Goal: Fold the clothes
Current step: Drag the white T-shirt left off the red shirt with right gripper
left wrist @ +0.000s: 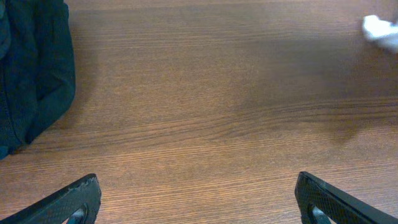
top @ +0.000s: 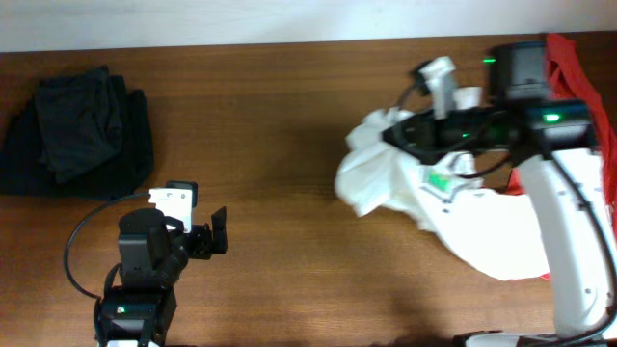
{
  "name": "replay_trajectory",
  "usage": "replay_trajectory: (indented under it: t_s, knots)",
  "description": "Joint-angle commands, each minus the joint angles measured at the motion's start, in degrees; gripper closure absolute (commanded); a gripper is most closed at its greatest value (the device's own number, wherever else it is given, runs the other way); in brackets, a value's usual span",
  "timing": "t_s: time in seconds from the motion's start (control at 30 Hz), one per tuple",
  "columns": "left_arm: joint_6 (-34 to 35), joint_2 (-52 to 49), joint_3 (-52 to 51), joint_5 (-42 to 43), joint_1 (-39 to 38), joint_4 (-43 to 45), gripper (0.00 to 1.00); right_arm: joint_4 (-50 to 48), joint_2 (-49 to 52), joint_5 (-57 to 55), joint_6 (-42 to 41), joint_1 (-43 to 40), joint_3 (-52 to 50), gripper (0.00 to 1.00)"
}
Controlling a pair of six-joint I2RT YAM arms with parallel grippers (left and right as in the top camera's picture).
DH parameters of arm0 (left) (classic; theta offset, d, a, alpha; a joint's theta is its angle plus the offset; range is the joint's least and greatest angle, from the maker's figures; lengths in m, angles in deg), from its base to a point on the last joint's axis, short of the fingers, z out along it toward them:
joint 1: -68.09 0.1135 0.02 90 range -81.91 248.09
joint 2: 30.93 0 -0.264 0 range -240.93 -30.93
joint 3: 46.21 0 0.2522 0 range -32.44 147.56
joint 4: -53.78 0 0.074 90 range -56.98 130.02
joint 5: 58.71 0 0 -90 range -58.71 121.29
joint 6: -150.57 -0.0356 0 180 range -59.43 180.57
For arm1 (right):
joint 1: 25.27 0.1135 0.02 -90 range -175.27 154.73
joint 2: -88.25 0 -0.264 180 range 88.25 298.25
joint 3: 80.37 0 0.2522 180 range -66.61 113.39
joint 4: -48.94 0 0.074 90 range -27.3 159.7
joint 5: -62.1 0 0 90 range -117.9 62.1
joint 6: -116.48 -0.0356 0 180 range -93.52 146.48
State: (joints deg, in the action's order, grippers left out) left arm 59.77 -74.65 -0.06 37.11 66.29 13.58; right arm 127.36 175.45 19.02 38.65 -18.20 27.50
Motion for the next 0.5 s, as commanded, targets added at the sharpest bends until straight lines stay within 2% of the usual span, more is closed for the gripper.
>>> replay_trajectory:
  t_s: [0.0, 0.03, 0.07, 0.13, 0.27, 0.4, 0.47]
  knots:
    - [0.4, 0.0, 1.2, 0.8, 0.2, 0.0, 0.01, -5.1, 2.4, -10.7, -6.4, 7.4, 1.5, 0.88]
    - [0.4, 0.0, 1.2, 0.8, 0.2, 0.0, 0.01, -6.3, 3.0, -14.2, -7.9, 8.8, 1.5, 0.8]
    - [0.4, 0.0, 1.2, 0.8, 0.2, 0.0, 0.01, -7.1, 3.6, -18.5, -9.4, 10.0, 1.5, 0.57]
    - [0.4, 0.0, 1.2, 0.9, 0.2, 0.0, 0.01, -7.6, 4.8, -27.7, -13.2, 11.5, 1.5, 0.01]
    - [0.4, 0.0, 1.2, 1.6, 0.2, 0.0, 0.01, -2.9, 5.0, -37.7, -15.3, 10.4, 1.5, 0.01]
    - [0.7, -0.1, 1.2, 9.2, 0.2, 0.9, 0.01, 3.7, 5.0, -44.2, -18.6, 5.0, 1.5, 0.01]
    - [4.4, -1.1, 1.2, 11.9, 0.2, 0.6, 0.01, 6.1, 5.0, -44.0, -18.7, 1.8, 1.5, 0.01]
